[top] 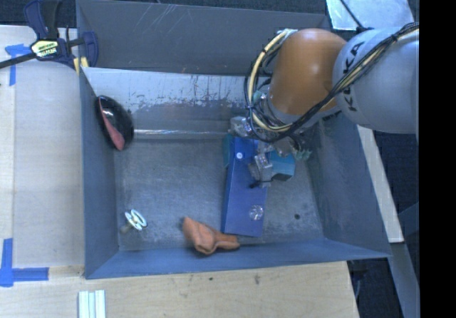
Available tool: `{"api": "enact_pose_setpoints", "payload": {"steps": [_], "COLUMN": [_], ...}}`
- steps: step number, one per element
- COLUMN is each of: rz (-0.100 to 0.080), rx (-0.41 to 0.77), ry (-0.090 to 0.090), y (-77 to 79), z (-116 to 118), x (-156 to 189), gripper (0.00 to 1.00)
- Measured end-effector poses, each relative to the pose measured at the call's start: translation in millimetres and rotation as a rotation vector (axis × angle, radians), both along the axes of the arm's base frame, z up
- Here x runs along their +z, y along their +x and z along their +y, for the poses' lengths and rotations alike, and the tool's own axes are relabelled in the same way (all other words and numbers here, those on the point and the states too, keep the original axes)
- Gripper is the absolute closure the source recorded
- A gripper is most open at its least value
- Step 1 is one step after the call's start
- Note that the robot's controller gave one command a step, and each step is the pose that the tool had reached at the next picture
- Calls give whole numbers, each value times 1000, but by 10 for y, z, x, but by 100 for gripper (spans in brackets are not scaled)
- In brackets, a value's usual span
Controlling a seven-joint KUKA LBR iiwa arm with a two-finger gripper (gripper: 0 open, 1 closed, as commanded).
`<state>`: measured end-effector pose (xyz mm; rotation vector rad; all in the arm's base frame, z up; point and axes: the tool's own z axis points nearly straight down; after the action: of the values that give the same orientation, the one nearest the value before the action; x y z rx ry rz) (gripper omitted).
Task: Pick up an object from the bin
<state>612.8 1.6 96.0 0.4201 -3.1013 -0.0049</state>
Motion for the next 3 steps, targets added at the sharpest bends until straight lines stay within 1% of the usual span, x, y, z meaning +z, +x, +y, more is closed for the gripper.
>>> {"api": "enact_pose_setpoints", "payload": {"steps": [1,2,3], "rz": [-28,-28,-16], "rx": [-202,-202,-221], "ry": [3,3,-2], "y": [-34,-34,-51], "z": [-236,-236,-157], "x": [147,147,1382], "gripper": [100,100,100]}}
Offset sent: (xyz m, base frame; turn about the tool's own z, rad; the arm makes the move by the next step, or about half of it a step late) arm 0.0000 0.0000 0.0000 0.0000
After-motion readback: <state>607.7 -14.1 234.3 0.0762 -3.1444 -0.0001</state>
